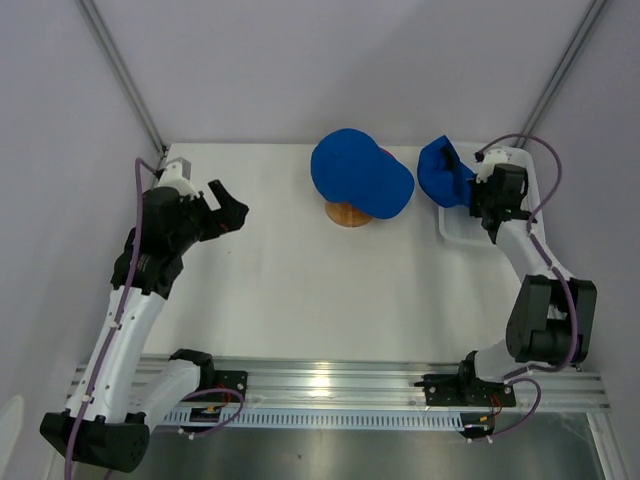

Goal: Stack the hats

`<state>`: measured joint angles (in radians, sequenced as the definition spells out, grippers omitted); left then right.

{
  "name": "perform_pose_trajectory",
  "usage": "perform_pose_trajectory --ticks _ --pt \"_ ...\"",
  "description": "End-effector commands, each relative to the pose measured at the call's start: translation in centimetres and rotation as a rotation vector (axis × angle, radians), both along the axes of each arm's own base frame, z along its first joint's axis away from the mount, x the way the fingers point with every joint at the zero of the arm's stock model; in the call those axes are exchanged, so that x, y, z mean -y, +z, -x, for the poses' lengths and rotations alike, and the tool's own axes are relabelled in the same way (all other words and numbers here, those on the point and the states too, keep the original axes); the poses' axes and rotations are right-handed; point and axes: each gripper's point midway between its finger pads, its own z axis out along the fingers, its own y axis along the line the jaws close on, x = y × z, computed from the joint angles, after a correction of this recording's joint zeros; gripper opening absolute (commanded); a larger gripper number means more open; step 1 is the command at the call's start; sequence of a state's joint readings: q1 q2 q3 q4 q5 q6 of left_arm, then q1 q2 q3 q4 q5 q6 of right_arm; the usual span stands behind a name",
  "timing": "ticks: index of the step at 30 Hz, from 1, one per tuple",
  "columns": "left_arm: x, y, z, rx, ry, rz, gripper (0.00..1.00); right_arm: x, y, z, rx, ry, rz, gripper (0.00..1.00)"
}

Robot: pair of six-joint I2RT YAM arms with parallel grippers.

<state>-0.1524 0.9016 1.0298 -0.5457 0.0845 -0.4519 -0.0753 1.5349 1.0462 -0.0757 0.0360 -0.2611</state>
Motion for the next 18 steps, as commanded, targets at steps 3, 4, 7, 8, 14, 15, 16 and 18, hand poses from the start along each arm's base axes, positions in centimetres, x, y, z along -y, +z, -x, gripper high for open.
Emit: perform_pose_trajectory --ticks 3,4,7,8,14,15,16,18 --pt "0.7 4.0 -0.8 0.096 -0.015 -0.048 1.0 -2.1 12.9 1.4 0.264 0.132 -0.312 0.0" --pt "0.9 4.0 -0.8 0.097 -0.025 -0.052 0.99 -2.7 13.3 2.1 0.25 0.154 -0.341 0.0" --pt "1.9 4.4 -0.7 0.102 -0.07 -0.052 1.0 -3.3 14.6 3.4 0.261 0.202 -0.314 0.1" --pt "2.1 4.1 -0.7 0.097 -0.077 -0.054 1.0 -3.2 14.4 3.5 0.266 0.211 -0.295 0.28" --pt "2.0 3.5 0.0 0.075 -0.091 -0.079 0.99 -0.5 7.8 3.6 0.237 0.177 -0.098 0.73" --pt "1.9 3.6 0.1 0.08 -0.084 -0.083 1.0 -0.5 6.9 3.7 0.217 0.201 -0.077 0.63" --pt "1.7 3.8 0.1 0.085 -0.075 -0.085 1.0 -1.0 5.7 3.9 0.185 0.27 -0.036 0.52" --pt "1.7 4.0 0.1 0.092 -0.077 -0.081 1.0 -0.8 4.0 3.4 0.147 0.263 -0.034 0.47"
